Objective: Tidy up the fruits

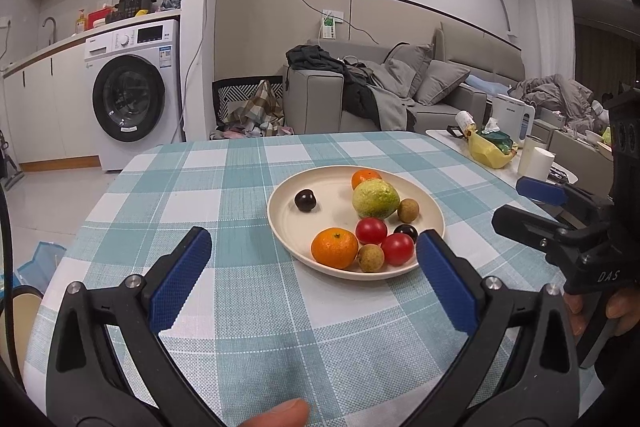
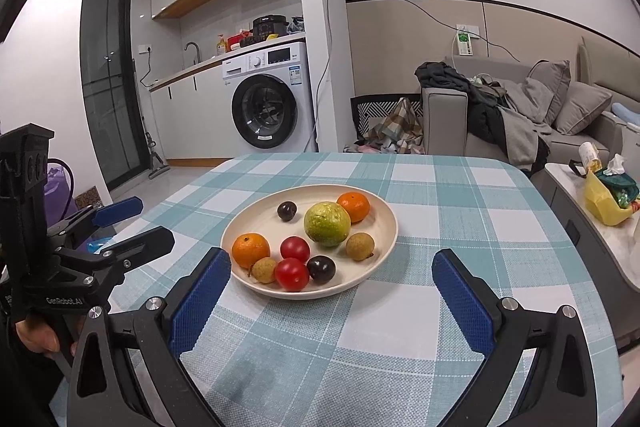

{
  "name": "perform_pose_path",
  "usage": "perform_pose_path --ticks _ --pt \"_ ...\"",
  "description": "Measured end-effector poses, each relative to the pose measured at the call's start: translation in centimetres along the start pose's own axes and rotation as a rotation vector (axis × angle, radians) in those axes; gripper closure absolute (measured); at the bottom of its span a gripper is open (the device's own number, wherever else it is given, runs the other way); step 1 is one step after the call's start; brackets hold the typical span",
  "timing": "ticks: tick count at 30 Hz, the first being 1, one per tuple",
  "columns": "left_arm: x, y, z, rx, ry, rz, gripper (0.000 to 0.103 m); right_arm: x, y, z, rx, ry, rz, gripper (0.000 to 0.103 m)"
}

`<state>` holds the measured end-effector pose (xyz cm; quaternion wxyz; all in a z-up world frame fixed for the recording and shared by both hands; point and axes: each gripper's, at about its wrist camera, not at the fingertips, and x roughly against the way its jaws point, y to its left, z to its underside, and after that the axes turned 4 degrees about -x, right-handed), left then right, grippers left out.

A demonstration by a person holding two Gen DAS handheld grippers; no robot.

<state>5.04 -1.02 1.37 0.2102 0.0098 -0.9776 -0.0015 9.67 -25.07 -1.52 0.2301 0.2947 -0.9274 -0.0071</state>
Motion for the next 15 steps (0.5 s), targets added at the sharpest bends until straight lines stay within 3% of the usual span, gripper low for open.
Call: perform_pose_path --ticks 15 --pt "0.05 -0.24 -0.08 -0.011 -0.002 0.010 0.001 -0.04 0.07 -0.01 0.008 0.003 -0.003 0.000"
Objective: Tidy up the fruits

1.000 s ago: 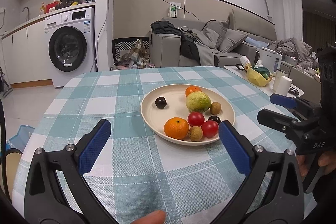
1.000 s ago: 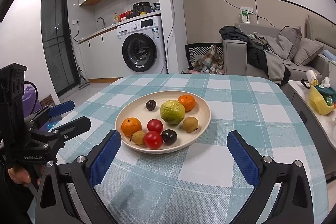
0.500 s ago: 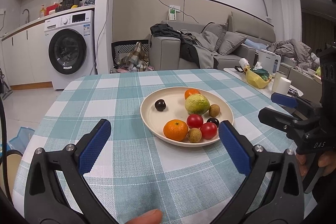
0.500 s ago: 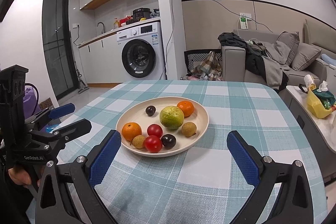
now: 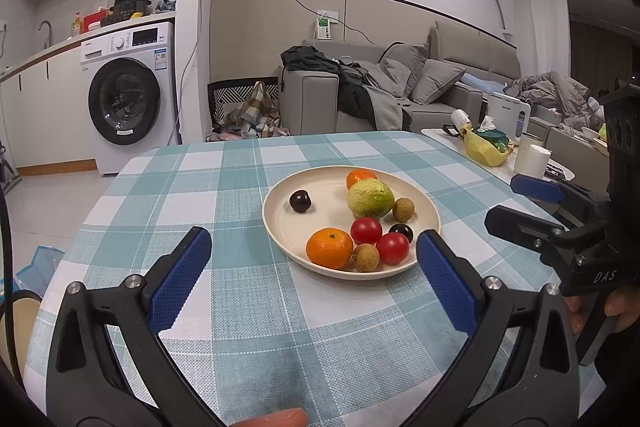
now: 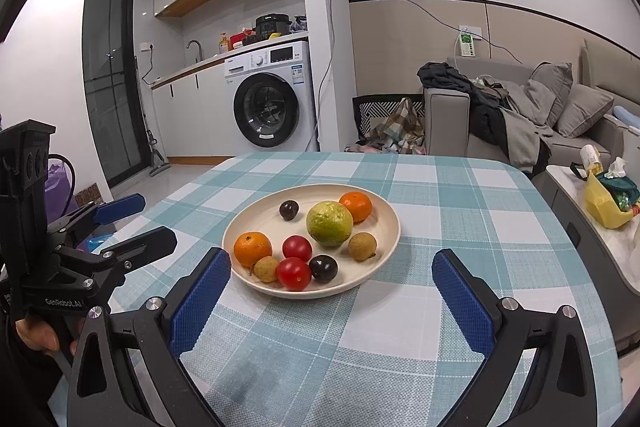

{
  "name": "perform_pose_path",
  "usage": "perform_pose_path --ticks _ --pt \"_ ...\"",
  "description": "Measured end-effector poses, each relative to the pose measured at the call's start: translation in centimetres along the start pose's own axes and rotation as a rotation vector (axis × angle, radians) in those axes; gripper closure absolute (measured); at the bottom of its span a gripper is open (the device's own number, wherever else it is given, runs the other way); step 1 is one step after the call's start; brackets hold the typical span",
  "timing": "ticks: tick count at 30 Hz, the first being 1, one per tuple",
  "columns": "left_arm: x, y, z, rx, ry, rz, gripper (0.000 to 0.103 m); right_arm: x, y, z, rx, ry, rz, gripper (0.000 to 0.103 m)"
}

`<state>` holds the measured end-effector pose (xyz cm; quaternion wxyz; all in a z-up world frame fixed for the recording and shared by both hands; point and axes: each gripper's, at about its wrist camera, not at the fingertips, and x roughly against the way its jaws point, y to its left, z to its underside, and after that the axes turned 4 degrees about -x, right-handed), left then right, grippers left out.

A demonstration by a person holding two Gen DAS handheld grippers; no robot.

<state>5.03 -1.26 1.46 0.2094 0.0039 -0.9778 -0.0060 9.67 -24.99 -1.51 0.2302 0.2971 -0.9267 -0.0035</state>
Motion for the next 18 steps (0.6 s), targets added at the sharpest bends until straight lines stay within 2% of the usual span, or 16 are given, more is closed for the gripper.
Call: perform_pose_path --ticks 18 --pt "-0.07 -0.06 0.09 0.003 0.008 0.003 0.001 -0.15 0.18 0.02 0.012 0.002 -0.003 0.000"
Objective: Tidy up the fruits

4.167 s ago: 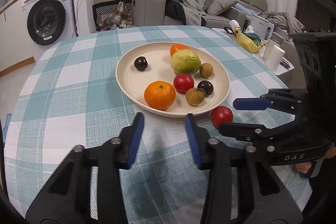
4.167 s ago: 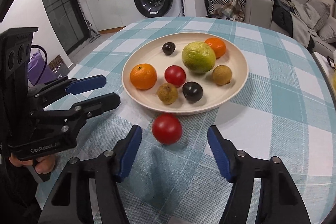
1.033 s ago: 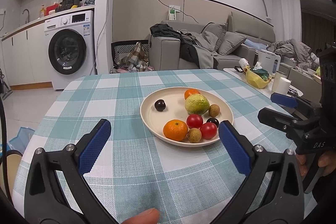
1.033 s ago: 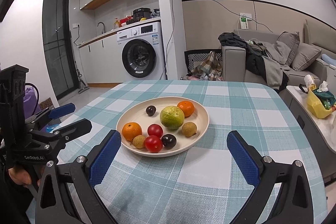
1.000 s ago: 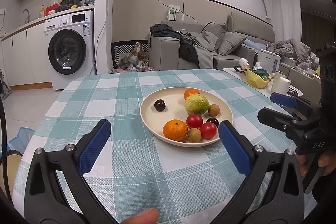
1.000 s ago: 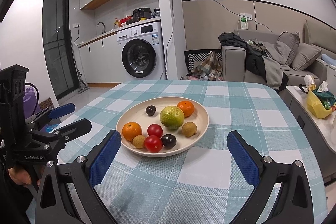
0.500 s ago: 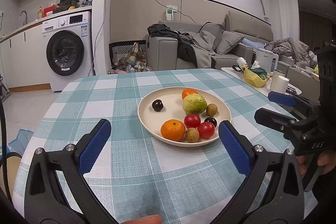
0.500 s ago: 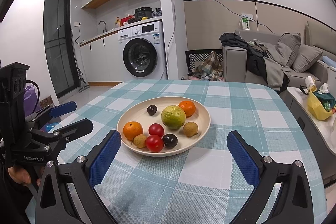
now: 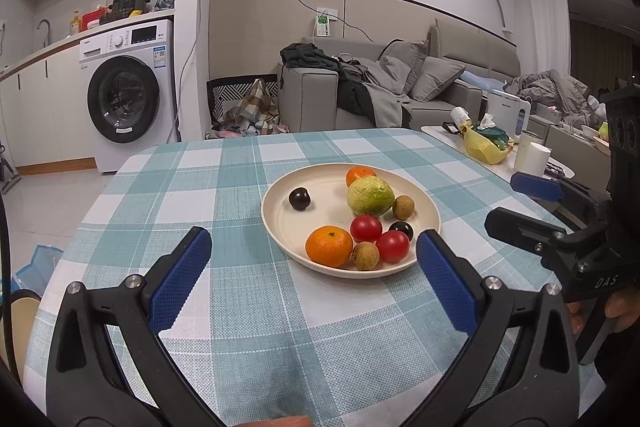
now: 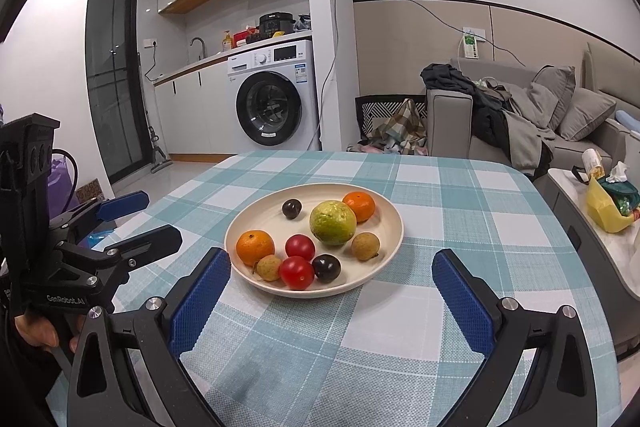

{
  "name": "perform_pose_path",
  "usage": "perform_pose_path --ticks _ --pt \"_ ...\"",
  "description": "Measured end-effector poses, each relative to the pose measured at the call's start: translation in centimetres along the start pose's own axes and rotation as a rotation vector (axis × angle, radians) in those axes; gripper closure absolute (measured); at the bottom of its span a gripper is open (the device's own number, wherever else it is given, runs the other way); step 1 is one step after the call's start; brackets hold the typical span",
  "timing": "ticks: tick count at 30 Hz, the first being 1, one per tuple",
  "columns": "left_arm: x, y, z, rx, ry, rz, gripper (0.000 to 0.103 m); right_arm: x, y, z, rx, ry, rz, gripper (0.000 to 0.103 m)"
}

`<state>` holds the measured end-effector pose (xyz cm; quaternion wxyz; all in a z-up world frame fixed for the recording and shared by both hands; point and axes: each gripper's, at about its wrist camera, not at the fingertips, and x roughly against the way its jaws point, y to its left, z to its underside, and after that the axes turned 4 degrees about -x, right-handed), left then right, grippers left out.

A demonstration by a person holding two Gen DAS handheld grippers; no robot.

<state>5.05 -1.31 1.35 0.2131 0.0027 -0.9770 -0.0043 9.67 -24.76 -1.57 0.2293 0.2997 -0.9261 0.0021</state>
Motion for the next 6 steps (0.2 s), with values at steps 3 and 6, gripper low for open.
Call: perform_pose_path --ticks 3,6 --pt "-0.16 0.02 0.10 0.004 0.000 0.001 0.001 -0.01 0.13 -0.01 0.007 -0.001 -0.001 0.000" --pt "-0.41 0.04 0.16 0.009 0.011 0.000 0.001 -0.07 0.16 0.01 0.010 0.001 -0.004 0.000"
